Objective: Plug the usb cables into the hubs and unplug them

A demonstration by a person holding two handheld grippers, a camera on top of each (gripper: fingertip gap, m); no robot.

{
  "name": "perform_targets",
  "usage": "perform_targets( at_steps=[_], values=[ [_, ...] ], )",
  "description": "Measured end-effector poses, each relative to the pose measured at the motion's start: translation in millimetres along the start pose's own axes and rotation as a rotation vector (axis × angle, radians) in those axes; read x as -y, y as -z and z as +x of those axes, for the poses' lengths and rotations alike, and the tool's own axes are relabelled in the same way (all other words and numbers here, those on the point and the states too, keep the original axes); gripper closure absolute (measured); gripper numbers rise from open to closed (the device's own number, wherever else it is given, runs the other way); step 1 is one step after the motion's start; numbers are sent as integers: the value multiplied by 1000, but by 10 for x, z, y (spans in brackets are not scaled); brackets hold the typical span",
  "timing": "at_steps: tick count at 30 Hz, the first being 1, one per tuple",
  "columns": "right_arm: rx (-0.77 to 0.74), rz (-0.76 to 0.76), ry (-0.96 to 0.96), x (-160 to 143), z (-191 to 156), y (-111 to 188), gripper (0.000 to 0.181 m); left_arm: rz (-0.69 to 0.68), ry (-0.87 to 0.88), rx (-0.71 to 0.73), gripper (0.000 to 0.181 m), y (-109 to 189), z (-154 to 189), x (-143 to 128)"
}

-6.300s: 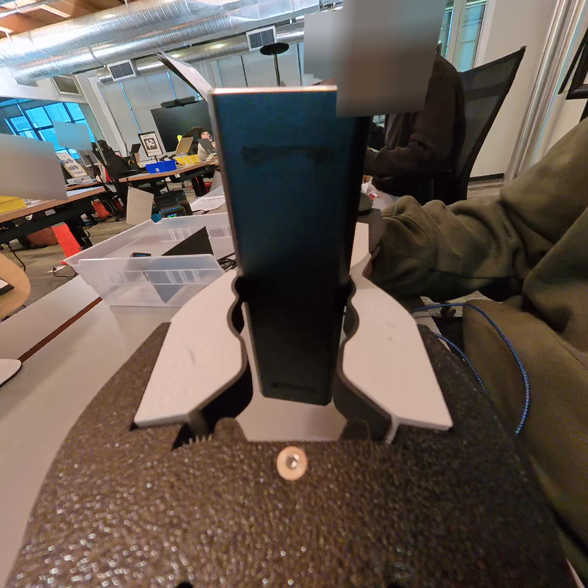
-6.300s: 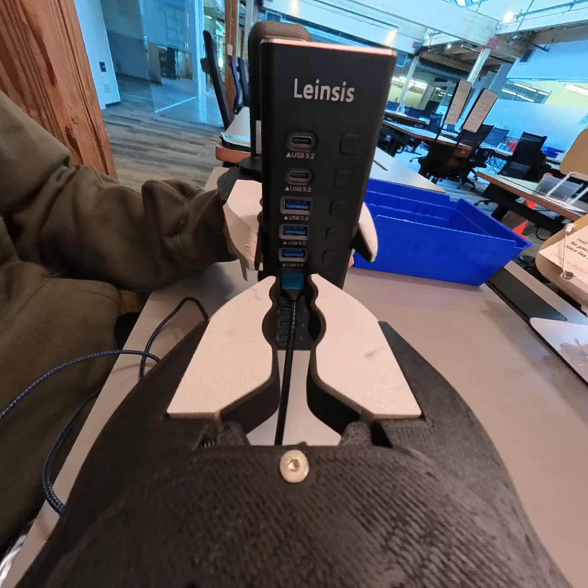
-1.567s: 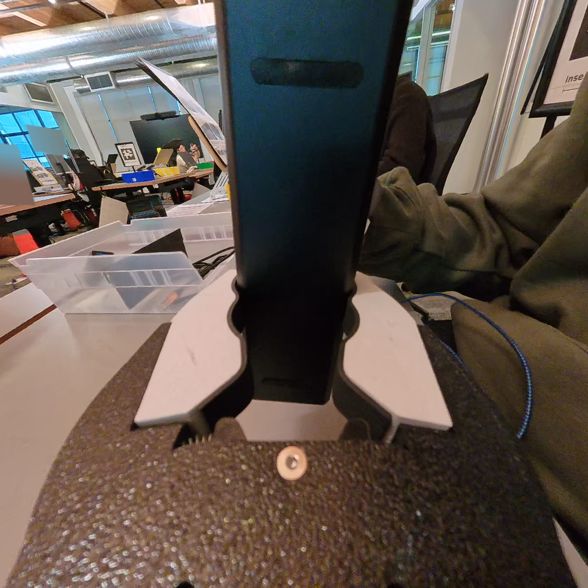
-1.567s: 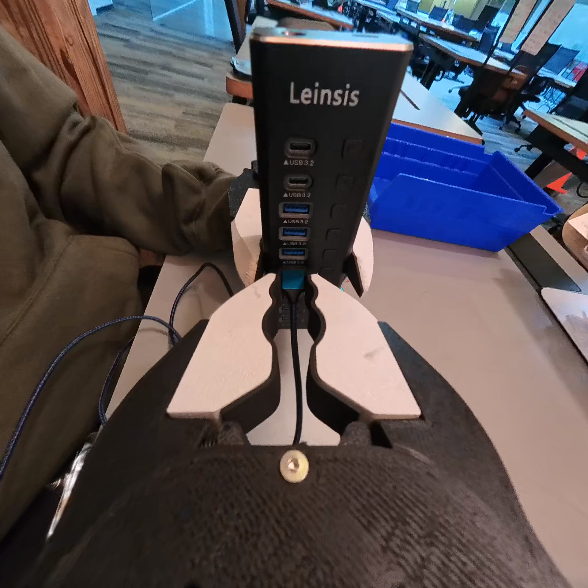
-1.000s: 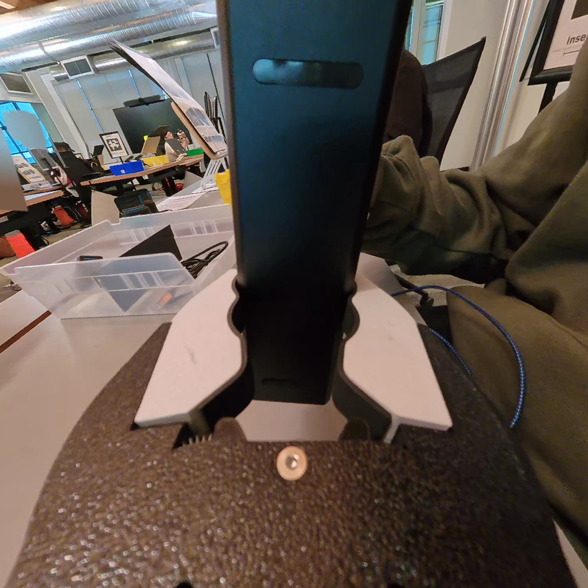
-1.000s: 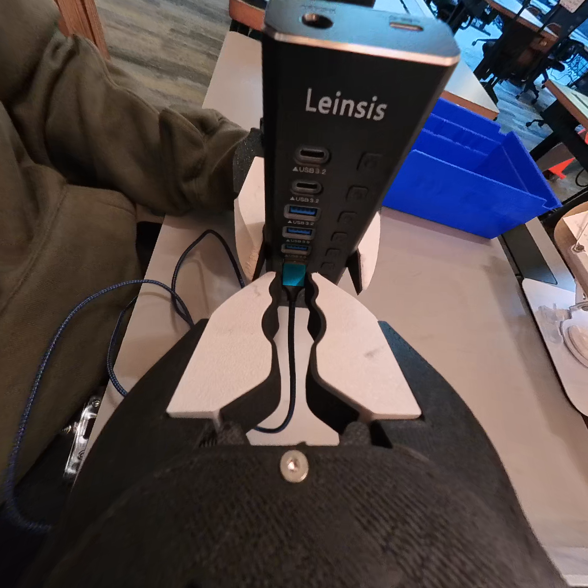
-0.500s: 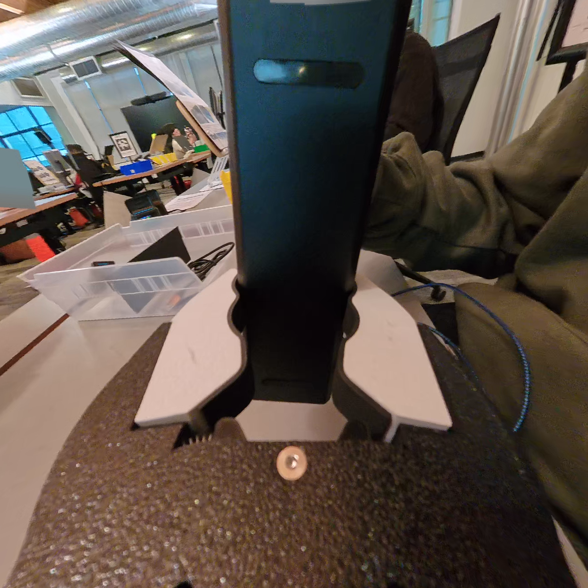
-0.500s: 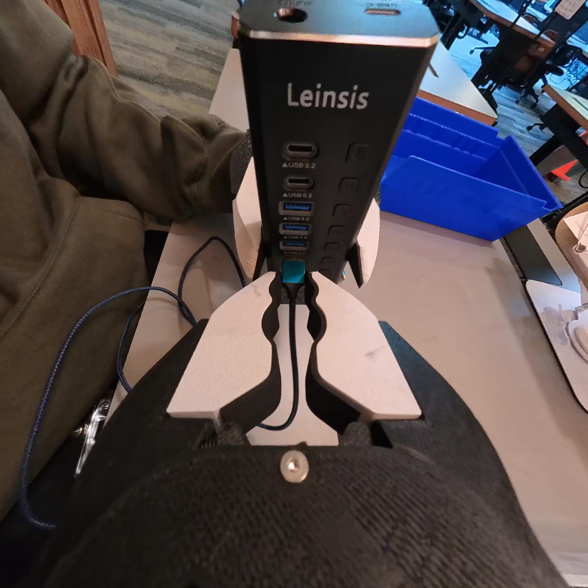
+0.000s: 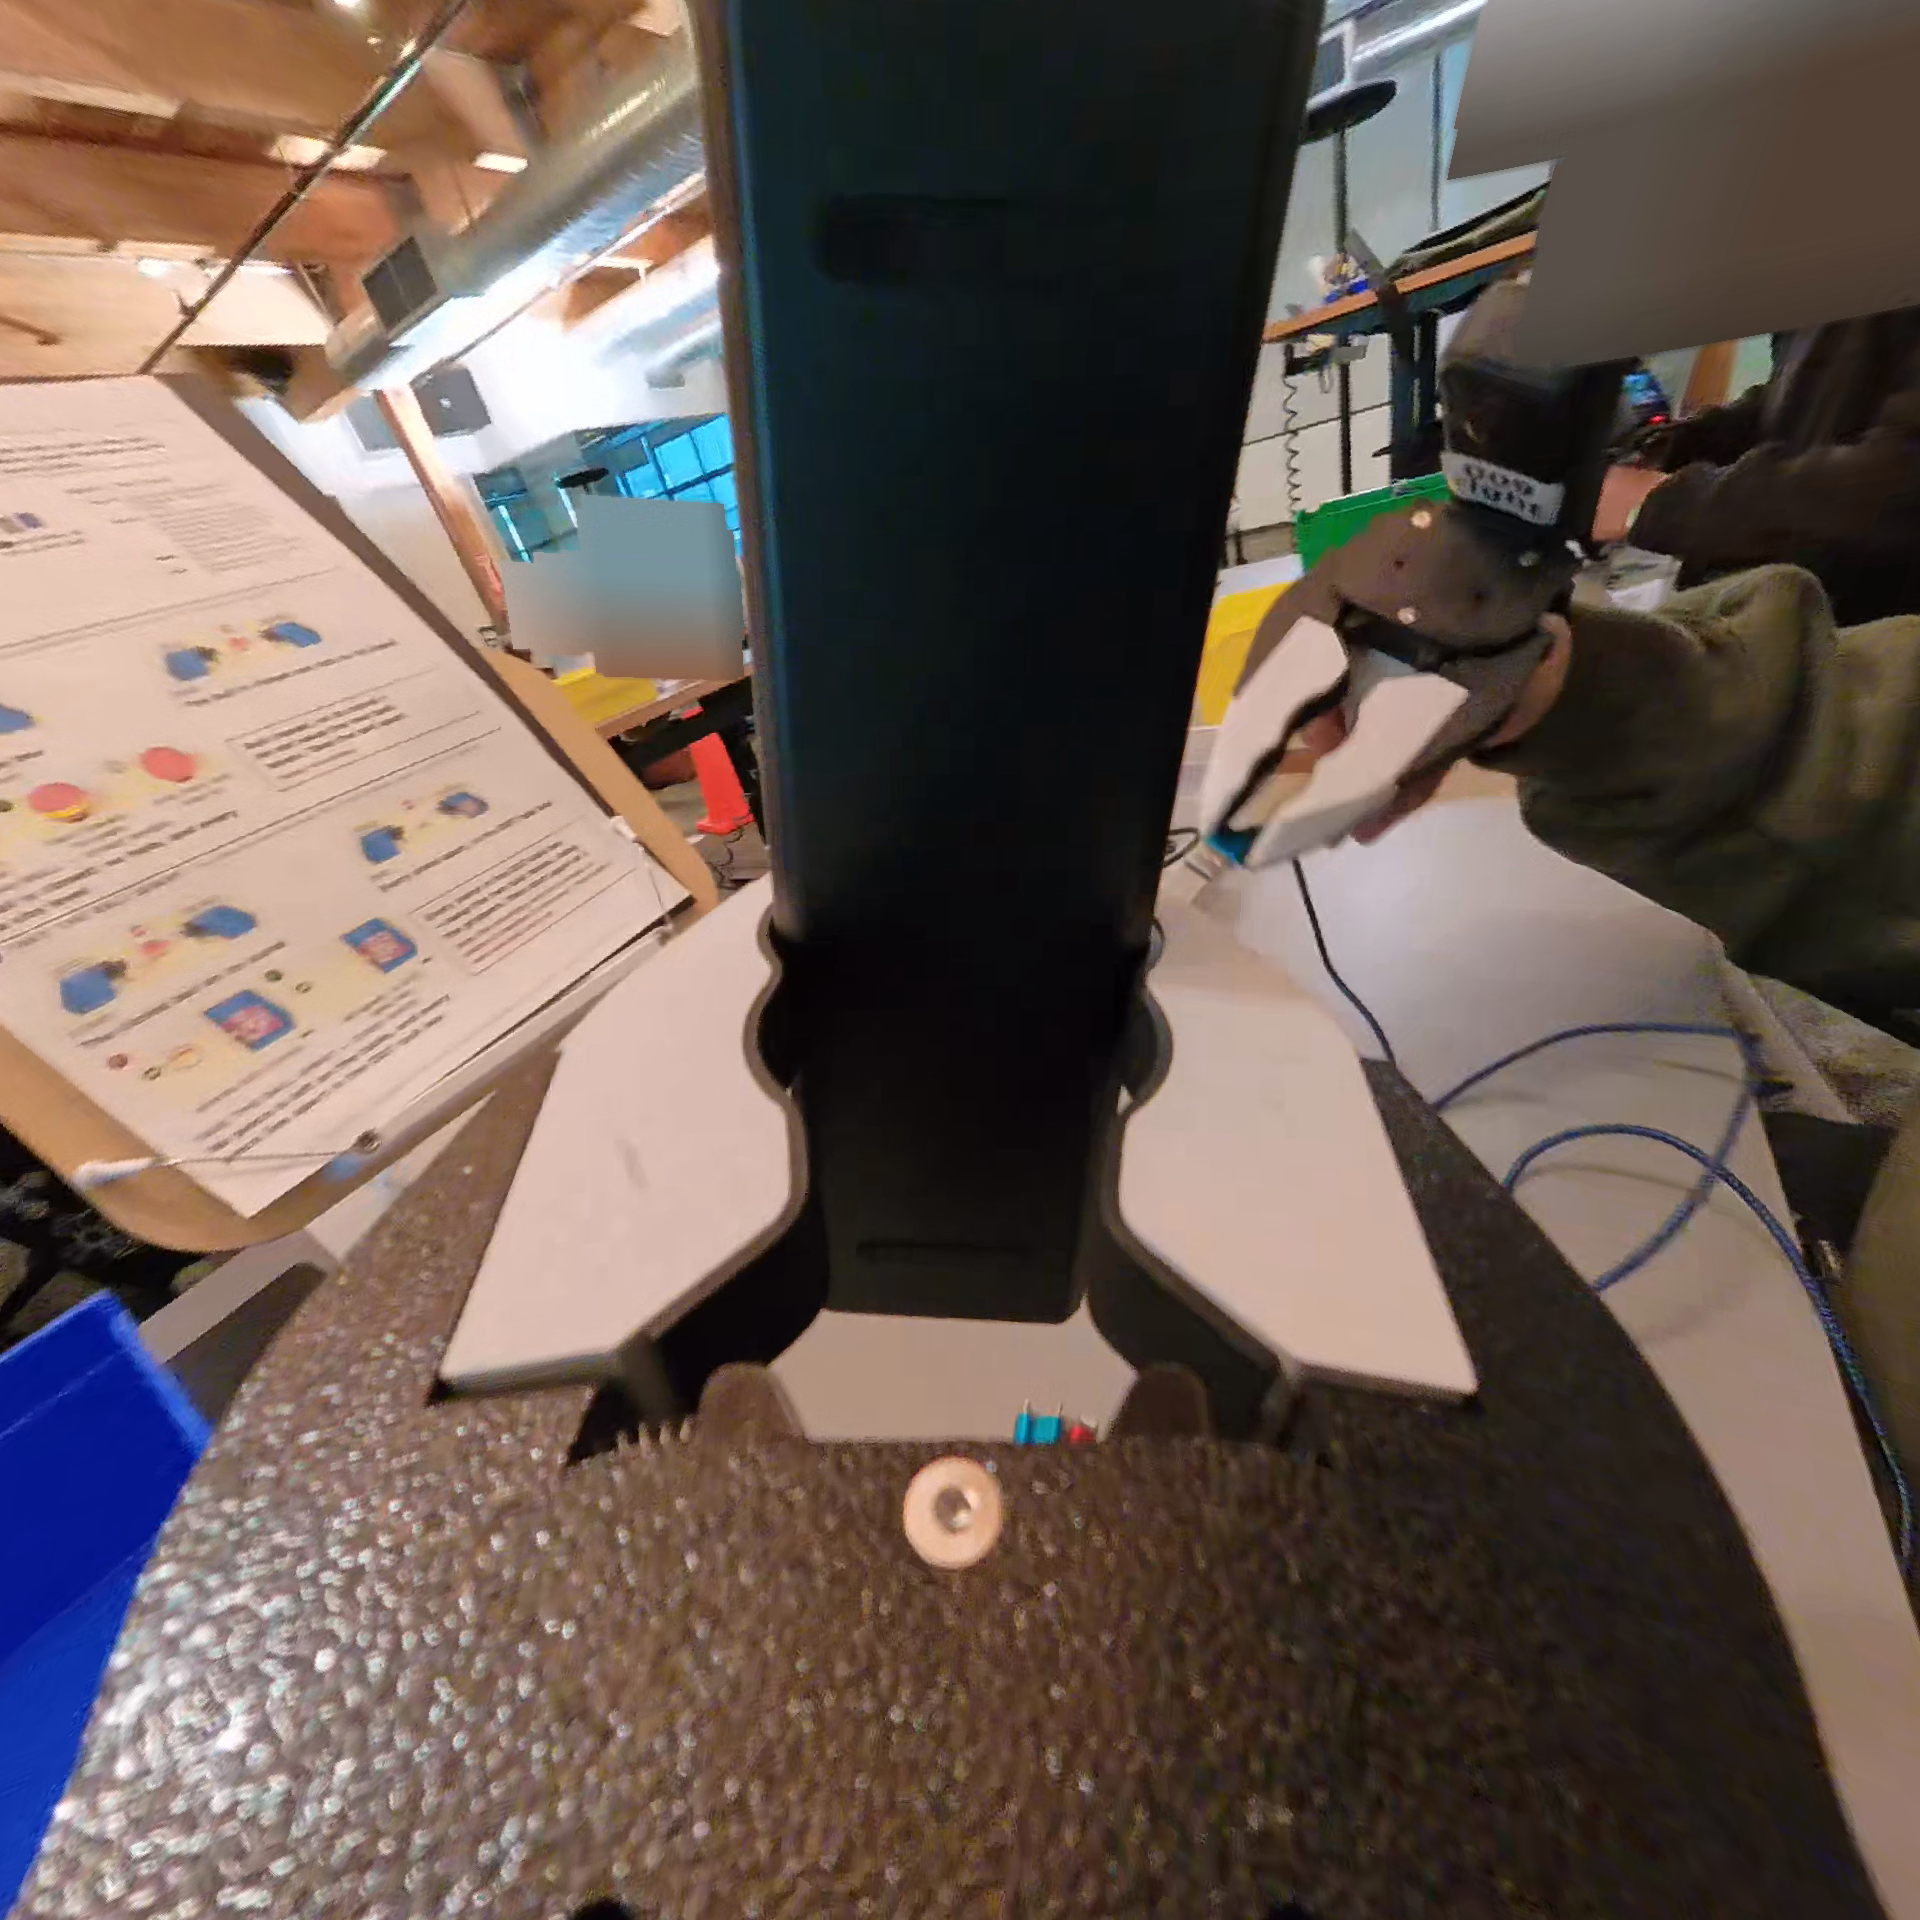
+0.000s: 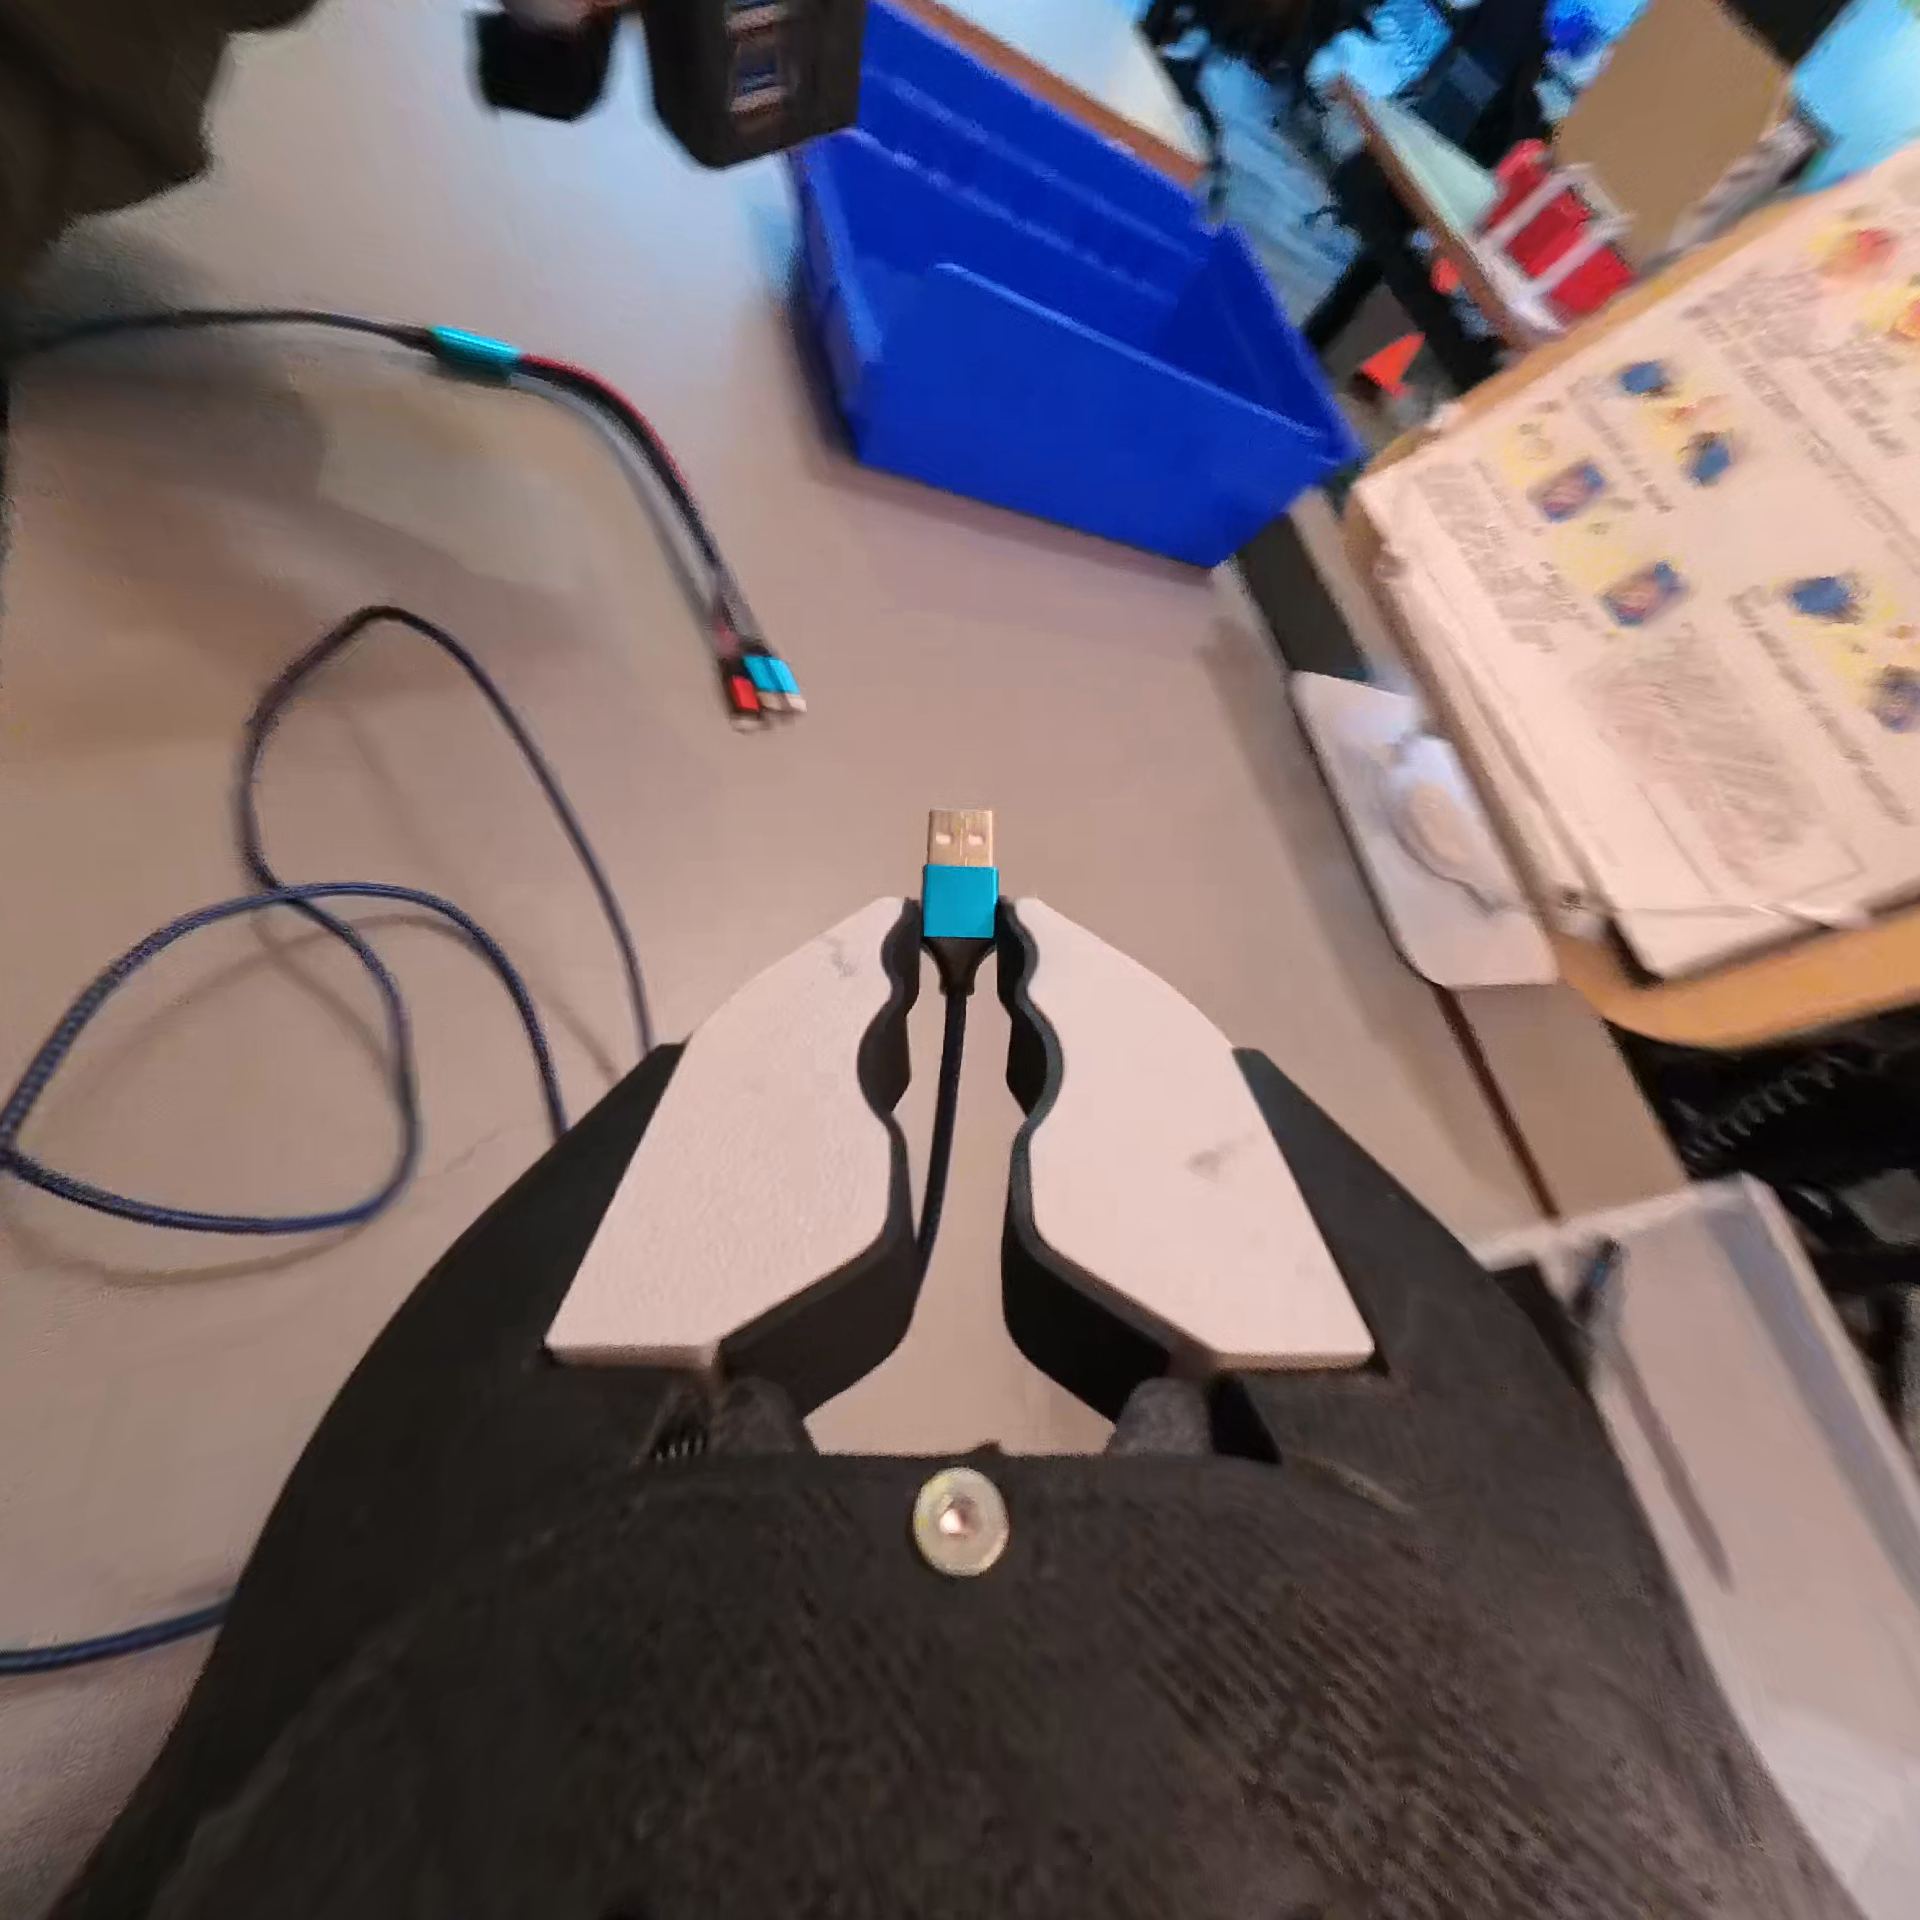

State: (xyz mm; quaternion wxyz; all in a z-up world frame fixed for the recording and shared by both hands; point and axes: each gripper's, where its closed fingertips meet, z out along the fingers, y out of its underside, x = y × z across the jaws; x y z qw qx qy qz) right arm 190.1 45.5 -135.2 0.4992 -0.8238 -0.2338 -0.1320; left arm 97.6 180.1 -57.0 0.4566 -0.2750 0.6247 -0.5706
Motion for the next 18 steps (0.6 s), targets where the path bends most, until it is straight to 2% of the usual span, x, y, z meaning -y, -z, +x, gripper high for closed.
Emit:
perform_targets(
  at_steps=[4,7,10,12,15,18],
  values=[
    [269,84,-5,214,-556,-356,168,-35,15,81,121,192,-188,-2],
    [419,19,82,255,-862,-591,168,-69,-6,104,121,305,-252,-38],
    [610,22,111,380,-1161,-634,168,-69,-7,108,121,354,-273,-40],
    [564,-17,125,360,-1103,-787,168,-61,-13,99,121,370,-265,-32],
    [436,-103,77,254,-857,-1182,168,-53,-4,100,121,368,-285,-39],
    [442,-85,63,339,-781,-1469,168,-51,17,103,121,350,-307,-88]
  ],
)
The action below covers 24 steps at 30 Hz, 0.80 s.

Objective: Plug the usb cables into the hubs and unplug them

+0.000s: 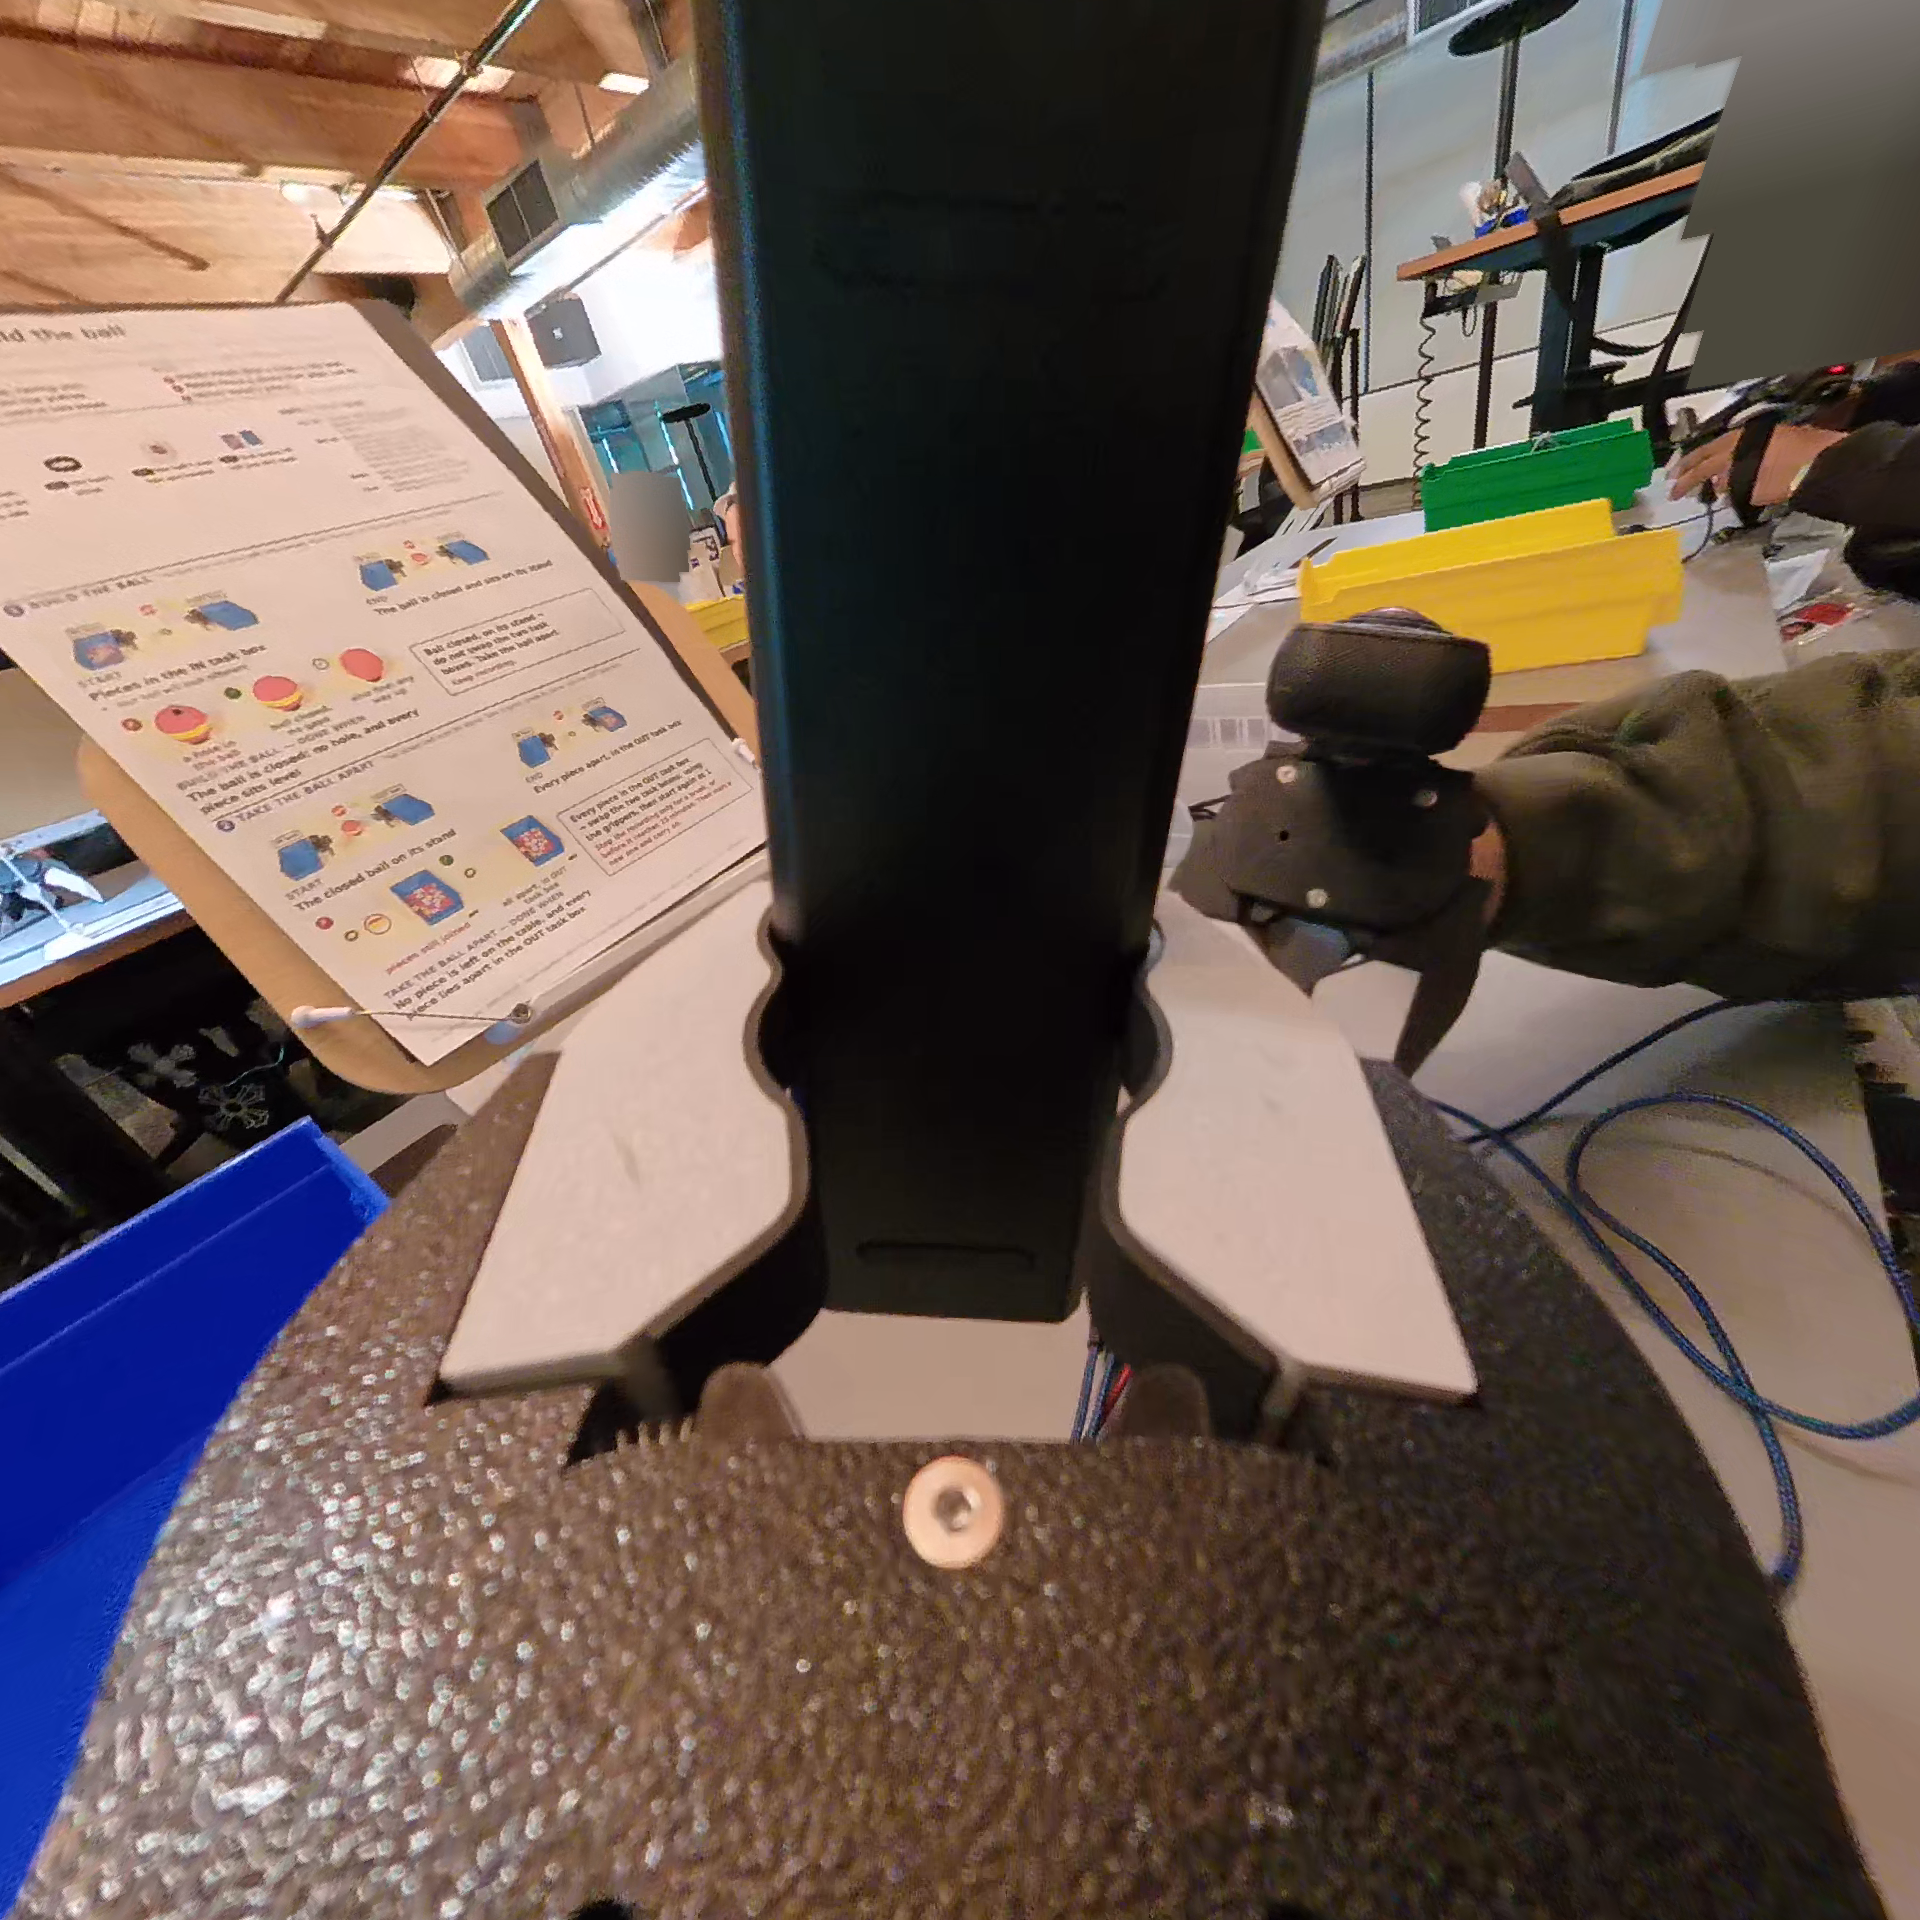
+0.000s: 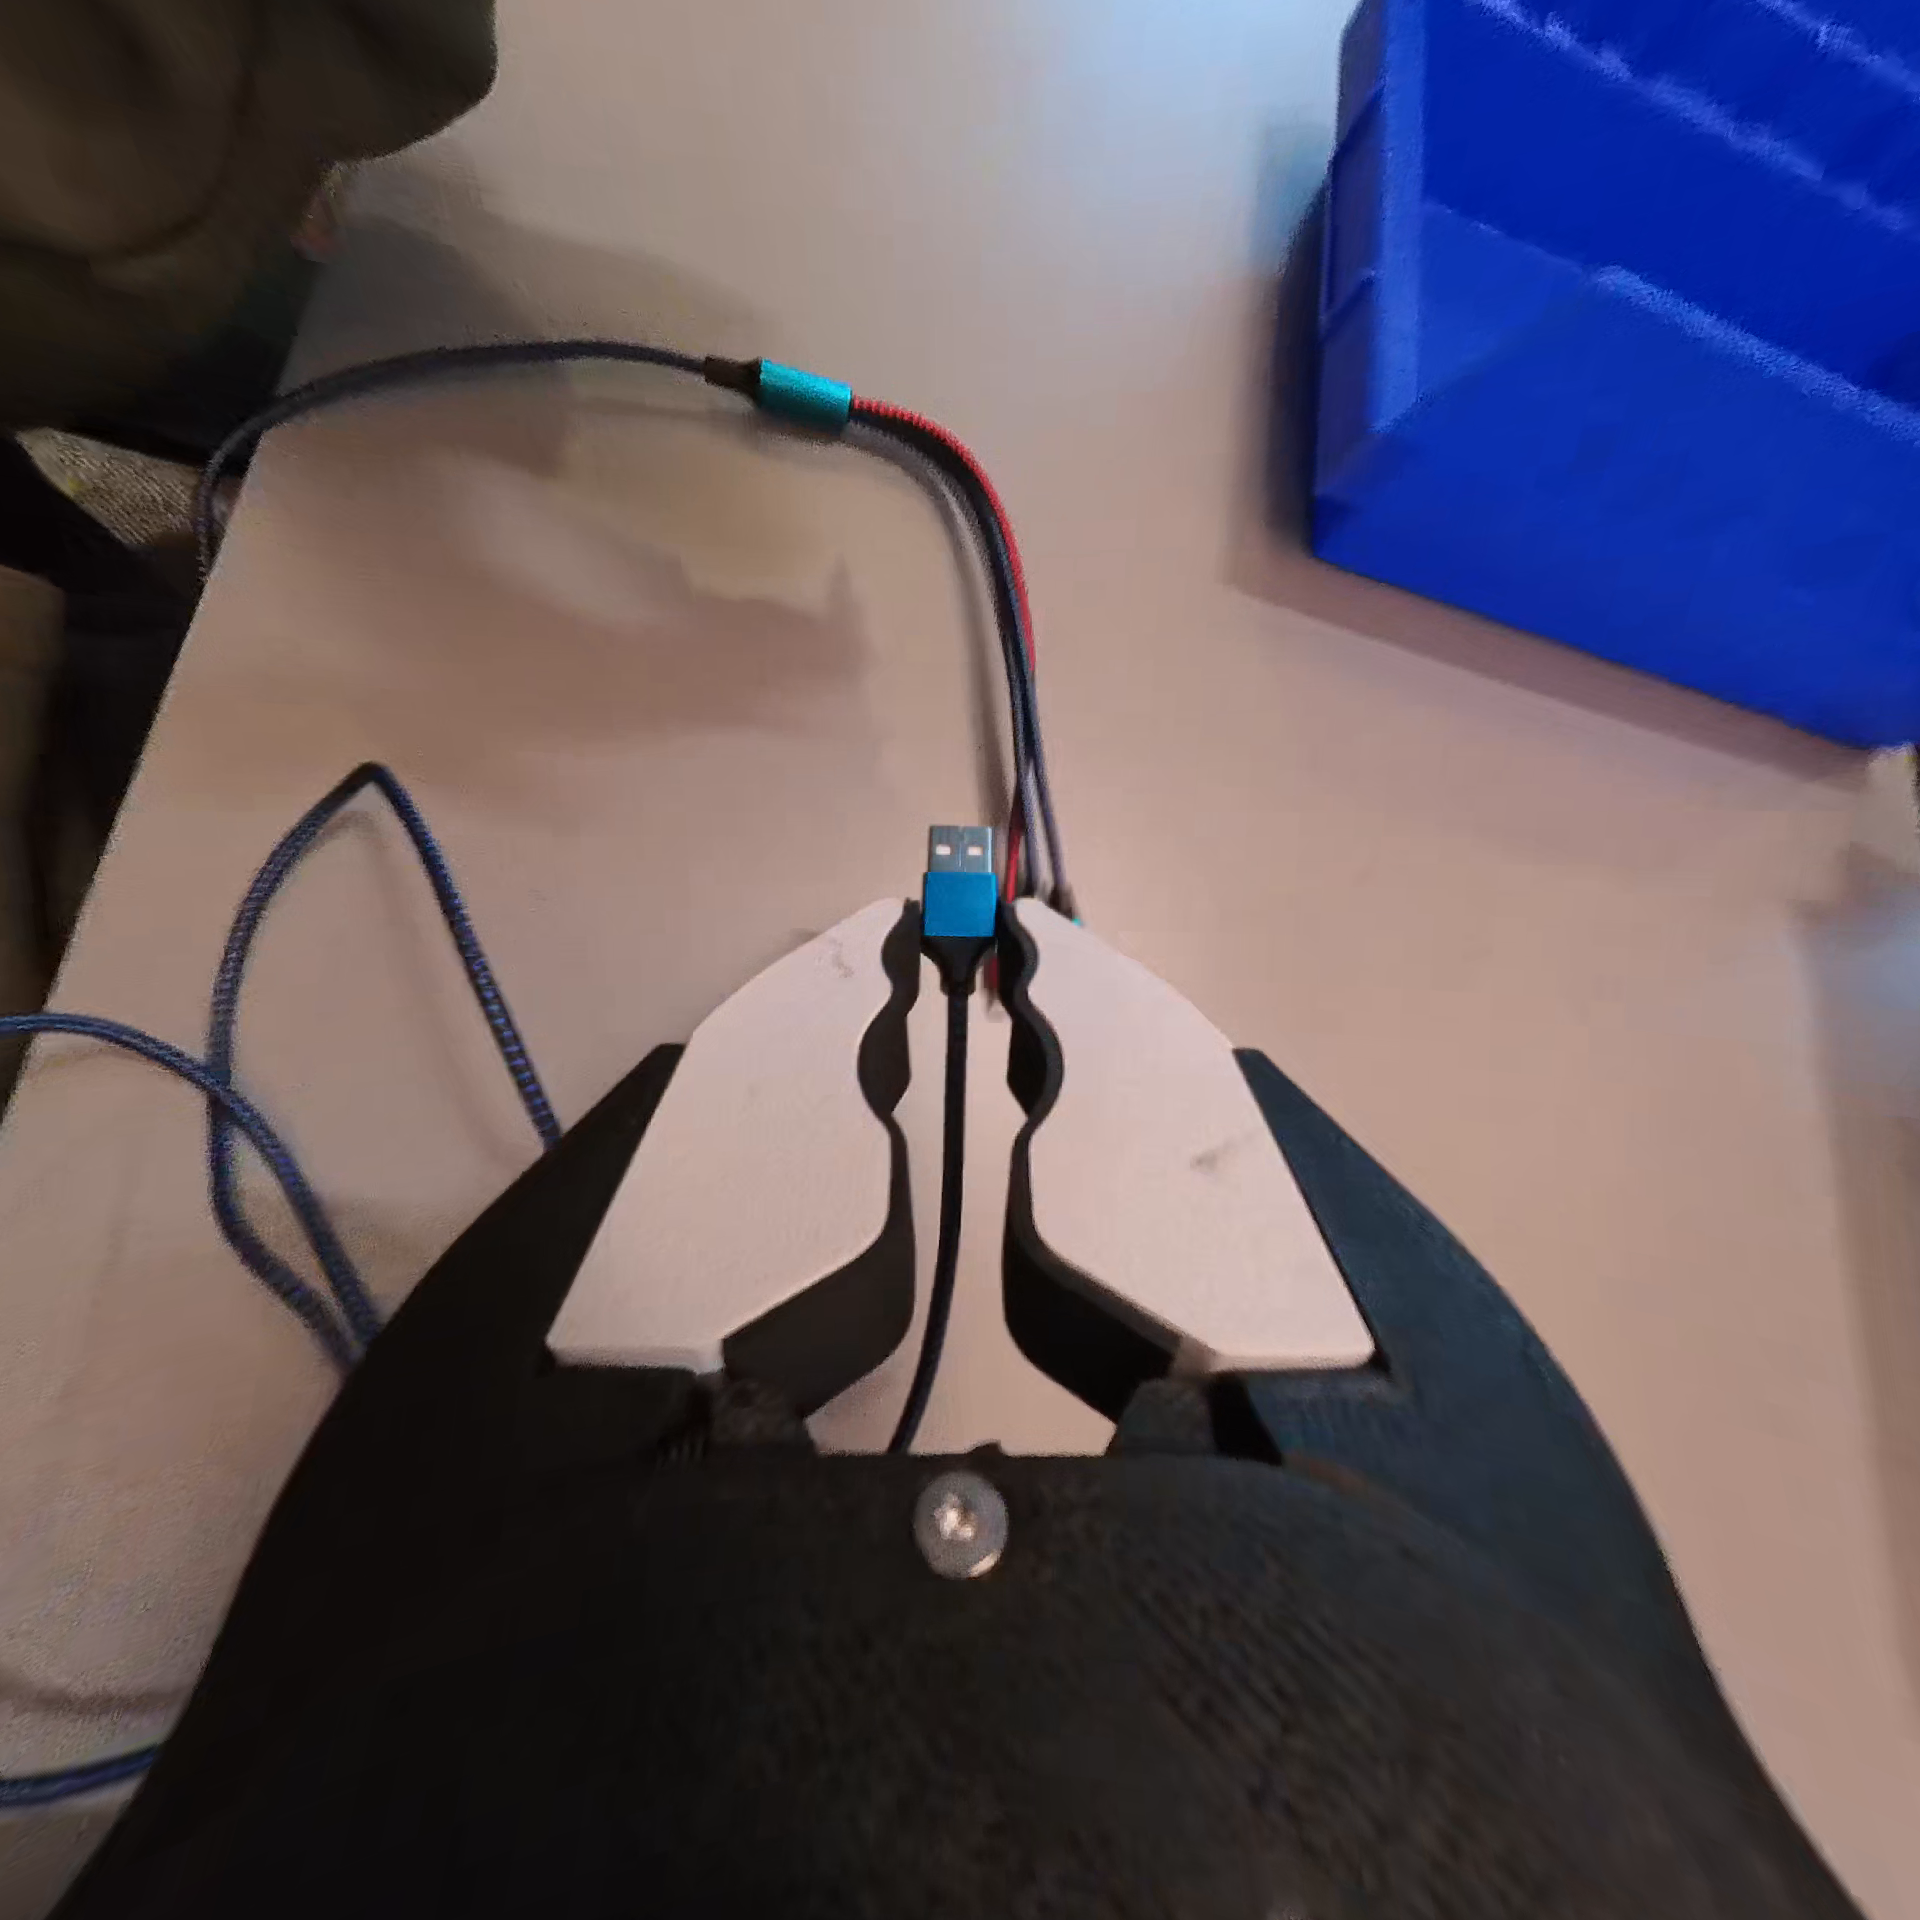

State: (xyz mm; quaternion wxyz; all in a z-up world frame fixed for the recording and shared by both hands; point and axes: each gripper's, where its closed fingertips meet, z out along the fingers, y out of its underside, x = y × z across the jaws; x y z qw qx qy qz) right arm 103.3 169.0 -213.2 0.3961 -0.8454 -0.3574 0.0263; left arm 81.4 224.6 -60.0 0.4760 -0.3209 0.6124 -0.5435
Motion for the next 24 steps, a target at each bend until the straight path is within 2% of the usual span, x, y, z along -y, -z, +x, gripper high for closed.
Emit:
perform_targets(
  at_steps=[3,5,8,9,11,14,19,24],
  values=[
    [-11,-21,85,127,181,-240,168,-15,8,10,121,5,-35,-43],
    [97,-73,46,105,183,-433,168,-13,15,13,122,20,-52,-53],
    [172,-142,16,-6,215,-657,166,-8,23,19,122,47,-80,-59],
    [212,-177,16,-74,180,-698,156,-8,24,19,122,58,-87,-64],
    [201,-228,19,-178,219,-753,144,-10,21,14,122,77,-93,-79],
    [247,-262,37,-268,173,-736,127,-8,30,9,122,80,-104,-101],
    [314,-279,0,-305,139,-604,115,-15,44,-15,122,68,-93,-155],
    [405,-293,-108,-276,50,-445,81,-15,47,-33,122,78,-78,-168]
  ],
)
